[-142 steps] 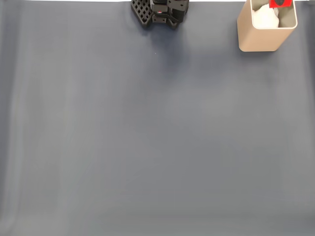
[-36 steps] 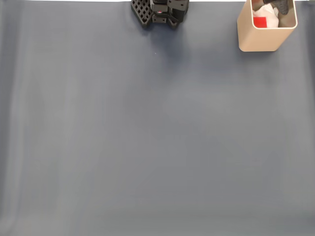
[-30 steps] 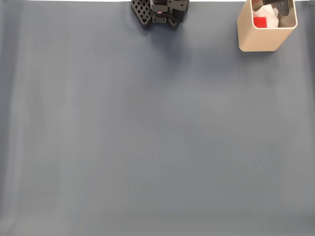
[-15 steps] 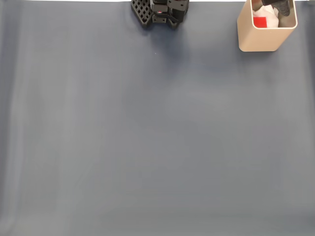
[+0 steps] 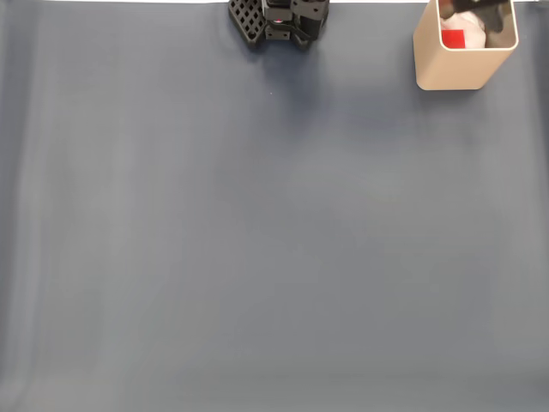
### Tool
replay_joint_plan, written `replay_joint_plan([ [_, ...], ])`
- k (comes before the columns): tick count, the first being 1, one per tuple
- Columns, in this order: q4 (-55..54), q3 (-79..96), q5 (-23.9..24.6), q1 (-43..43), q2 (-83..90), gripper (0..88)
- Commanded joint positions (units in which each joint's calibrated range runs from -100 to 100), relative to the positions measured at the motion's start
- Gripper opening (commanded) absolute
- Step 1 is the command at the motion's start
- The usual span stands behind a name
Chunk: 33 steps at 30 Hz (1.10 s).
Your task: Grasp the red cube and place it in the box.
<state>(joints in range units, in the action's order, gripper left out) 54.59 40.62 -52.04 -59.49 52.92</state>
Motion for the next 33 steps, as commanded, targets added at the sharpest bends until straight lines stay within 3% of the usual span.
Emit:
replay_joint_plan([
  [1,1.4,-3.5,-0.5,3.3,1.0,7.9],
  [4,2.8,-4.2,-1.0,6.8,0.9,0.2],
  [33,-0.1,-12.3,-0.2,36.6,-2.7,0.1],
])
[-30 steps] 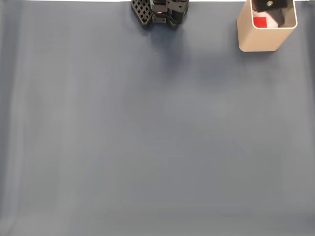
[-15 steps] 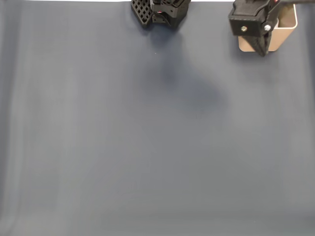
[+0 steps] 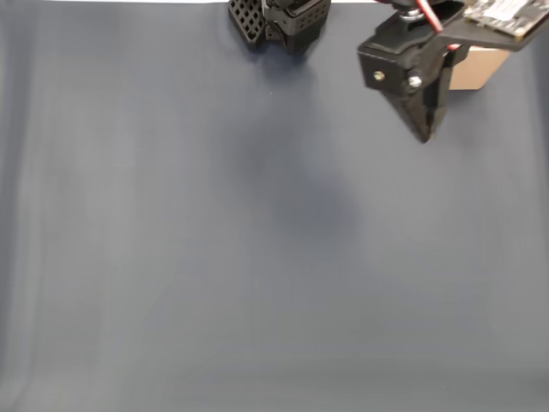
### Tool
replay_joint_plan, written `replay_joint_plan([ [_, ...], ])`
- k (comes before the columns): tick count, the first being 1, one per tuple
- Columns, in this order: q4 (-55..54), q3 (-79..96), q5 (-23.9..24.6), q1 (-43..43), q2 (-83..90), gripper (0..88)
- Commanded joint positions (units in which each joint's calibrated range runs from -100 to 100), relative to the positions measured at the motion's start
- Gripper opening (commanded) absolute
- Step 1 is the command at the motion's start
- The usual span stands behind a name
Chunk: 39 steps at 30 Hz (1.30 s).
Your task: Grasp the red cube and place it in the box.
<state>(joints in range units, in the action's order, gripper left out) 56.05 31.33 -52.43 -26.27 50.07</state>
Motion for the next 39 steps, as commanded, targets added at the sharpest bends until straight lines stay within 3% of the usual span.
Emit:
replay_joint_plan([
  [1,-1.8,-3.0,0.2,4.5,0.3,0.1],
  [25,-11.2,3.3,2.3,28.6,1.3,0.1],
  [39,-18.8,28.8,2.4,30.3,13.9,0.1],
])
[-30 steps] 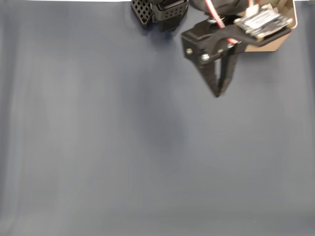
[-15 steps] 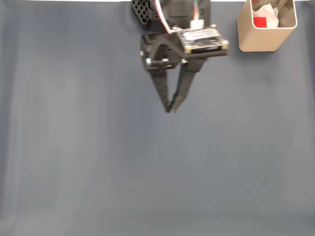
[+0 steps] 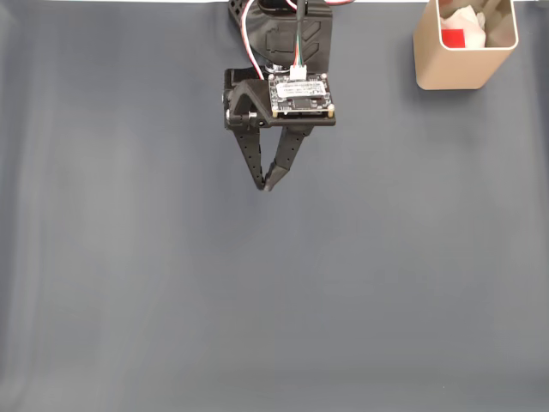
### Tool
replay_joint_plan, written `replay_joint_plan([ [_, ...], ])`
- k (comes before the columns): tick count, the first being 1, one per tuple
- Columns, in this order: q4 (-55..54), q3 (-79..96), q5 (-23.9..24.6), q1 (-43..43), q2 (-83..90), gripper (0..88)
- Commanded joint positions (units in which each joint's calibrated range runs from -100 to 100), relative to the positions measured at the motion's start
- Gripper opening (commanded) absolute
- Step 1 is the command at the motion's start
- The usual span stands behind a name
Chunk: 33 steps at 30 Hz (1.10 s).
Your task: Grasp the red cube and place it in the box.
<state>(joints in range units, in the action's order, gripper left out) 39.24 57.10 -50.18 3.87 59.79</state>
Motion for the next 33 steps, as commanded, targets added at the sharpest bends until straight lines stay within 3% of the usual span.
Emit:
replay_joint_plan([
  [1,-2.4,4.6,0.2,0.1,5.2,0.1],
  [33,-1.5,42.6,0.9,-3.8,33.7,0.1],
])
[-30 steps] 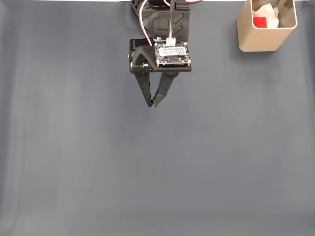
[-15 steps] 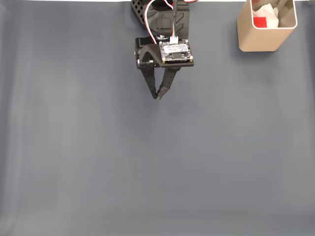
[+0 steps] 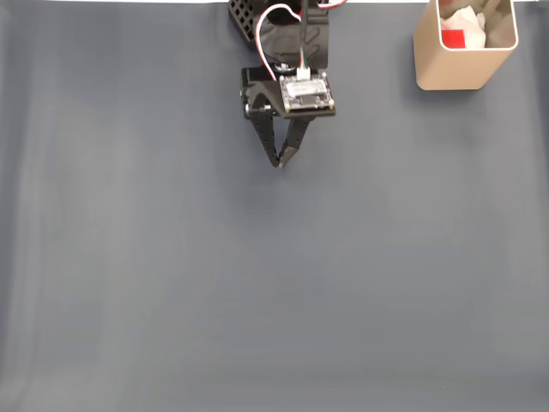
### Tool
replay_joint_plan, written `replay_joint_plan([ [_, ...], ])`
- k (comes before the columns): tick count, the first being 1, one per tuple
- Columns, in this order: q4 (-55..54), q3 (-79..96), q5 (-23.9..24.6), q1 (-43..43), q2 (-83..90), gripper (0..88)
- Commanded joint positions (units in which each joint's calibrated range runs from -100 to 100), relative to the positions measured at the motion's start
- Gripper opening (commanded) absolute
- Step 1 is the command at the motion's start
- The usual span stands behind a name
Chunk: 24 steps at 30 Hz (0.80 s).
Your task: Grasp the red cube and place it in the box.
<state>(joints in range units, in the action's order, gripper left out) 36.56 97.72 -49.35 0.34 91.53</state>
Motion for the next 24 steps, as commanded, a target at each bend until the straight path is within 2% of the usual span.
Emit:
replay_joint_plan([
  [1,2.9,2.1,0.2,-0.3,2.4,0.1],
  [15,24.5,2.1,2.1,0.5,8.1,0.1],
  [24,32.7,2.1,0.6,-0.1,8.3,0.1],
])
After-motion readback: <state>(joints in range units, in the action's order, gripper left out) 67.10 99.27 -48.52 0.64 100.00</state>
